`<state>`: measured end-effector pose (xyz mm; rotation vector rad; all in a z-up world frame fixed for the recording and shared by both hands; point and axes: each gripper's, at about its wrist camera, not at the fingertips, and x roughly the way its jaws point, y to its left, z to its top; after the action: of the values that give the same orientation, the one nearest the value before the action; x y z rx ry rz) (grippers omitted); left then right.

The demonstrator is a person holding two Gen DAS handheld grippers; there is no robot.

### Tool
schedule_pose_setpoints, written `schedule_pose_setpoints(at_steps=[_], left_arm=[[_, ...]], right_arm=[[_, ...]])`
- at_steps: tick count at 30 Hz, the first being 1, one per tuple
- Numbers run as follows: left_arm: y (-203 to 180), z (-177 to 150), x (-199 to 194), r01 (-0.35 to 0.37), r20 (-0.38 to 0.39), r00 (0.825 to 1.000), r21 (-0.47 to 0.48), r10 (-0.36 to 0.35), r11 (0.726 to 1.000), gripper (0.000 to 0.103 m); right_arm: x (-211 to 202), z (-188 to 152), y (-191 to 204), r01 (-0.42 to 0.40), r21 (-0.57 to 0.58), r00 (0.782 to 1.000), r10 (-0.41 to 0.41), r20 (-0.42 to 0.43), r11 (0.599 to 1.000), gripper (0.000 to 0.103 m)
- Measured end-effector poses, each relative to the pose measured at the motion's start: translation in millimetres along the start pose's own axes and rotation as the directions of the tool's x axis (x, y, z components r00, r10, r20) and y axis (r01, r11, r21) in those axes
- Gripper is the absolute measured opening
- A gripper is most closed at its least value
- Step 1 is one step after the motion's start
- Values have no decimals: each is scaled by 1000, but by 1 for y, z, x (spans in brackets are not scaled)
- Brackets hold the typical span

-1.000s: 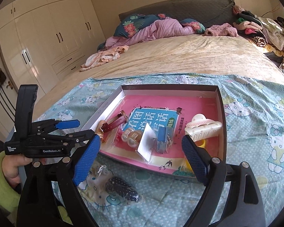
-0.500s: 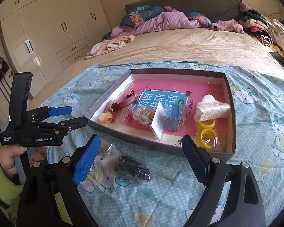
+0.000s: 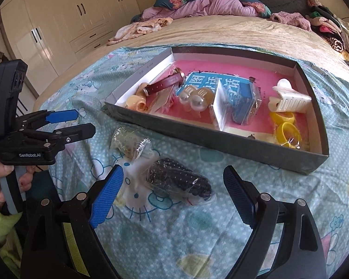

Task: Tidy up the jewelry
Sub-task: 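Open right tool to release the card while left tool releases the spiral tie, then grasp the bagged black beaded bracelet with right tool while left tool grasps the bagged silver bracelet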

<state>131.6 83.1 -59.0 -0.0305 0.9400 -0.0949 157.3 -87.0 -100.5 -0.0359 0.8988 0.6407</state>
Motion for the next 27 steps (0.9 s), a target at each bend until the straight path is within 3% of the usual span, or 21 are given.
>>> schedule_pose_setpoints(at_steps=[9, 12, 16, 24, 26, 27], left_arm=[[-14, -4, 15, 81, -55, 995, -8, -81, 997, 80], [-19, -3, 23, 107, -80, 991, -20, -108, 994, 80], [-25, -2, 35, 145, -106, 983, -40, -149, 989, 80], [-42, 7, 51, 164, -110, 980, -29, -167, 986, 80], [-49, 8, 55, 153, -110, 982, -8, -153, 988, 73], [-52, 8, 57, 132, -105, 986, 9, -131, 991, 64]], right_arm=[[26, -10, 1, 40, 22, 999, -40, -8, 999, 86], [29, -14, 1, 64, -11, 998, -64, 20, 998, 76], [24, -16, -7, 45, -20, 998, -45, 33, 999, 69], [0, -22, -36, 72, 60, 996, -74, 41, 996, 68], [-5, -25, -43, 80, 76, 996, -84, 44, 994, 68], [-7, -26, -45, 82, 83, 995, -86, 44, 993, 68]])
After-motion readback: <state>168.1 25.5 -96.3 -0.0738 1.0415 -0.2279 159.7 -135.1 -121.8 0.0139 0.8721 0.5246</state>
